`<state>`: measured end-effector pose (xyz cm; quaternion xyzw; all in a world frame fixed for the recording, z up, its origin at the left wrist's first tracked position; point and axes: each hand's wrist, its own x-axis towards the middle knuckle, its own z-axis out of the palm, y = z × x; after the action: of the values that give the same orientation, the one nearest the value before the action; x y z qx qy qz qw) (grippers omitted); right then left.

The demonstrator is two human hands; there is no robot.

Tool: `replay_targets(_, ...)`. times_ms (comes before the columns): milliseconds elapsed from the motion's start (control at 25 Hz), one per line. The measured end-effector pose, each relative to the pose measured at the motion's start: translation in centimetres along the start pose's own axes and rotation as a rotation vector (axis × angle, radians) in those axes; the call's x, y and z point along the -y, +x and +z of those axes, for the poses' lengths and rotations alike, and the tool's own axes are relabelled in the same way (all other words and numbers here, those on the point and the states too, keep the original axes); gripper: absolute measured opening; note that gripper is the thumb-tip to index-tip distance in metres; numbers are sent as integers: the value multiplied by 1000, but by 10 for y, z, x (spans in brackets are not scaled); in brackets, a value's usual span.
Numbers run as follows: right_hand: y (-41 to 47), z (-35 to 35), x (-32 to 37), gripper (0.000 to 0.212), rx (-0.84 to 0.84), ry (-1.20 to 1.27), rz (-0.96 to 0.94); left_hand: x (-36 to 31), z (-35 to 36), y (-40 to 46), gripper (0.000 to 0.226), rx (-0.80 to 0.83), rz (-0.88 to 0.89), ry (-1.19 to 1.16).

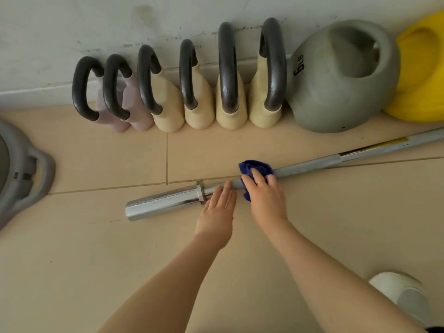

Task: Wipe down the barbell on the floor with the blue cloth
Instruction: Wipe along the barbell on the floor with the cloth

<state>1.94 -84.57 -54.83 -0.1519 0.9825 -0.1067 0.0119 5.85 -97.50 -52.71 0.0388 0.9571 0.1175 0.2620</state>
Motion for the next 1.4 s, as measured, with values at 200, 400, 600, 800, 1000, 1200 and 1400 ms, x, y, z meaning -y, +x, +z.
replay_targets(200, 12, -18, -73, 49, 58, -57, 316, -2, 0, 2, 80, 12, -67, 34)
replay_targets(400, 18, -15, -41, 48, 91, -39, 68, -8, -13, 12, 80, 71, -109, 21)
replay_targets(600, 18, -29, -128, 56, 11, -107, 377, -10, -23, 20, 75, 50, -129, 53)
replay_targets(800, 2, -17, -99, 62, 43, -31, 101, -59, -14, 39, 76, -85, 45, 104)
replay_targets(1000, 8, -33, -178, 65, -19, -100, 429, -64, -2, 50, 78, -32, 58, 129)
replay_targets(1200, 5, -19, -126, 65, 13, 46, 208, -62, -11, 62, 80, 0, 23, 114)
replay_targets(1400, 15, -29, -167, 68, -2, -30, 377, -53, -24, 78, 81, 19, 37, 77)
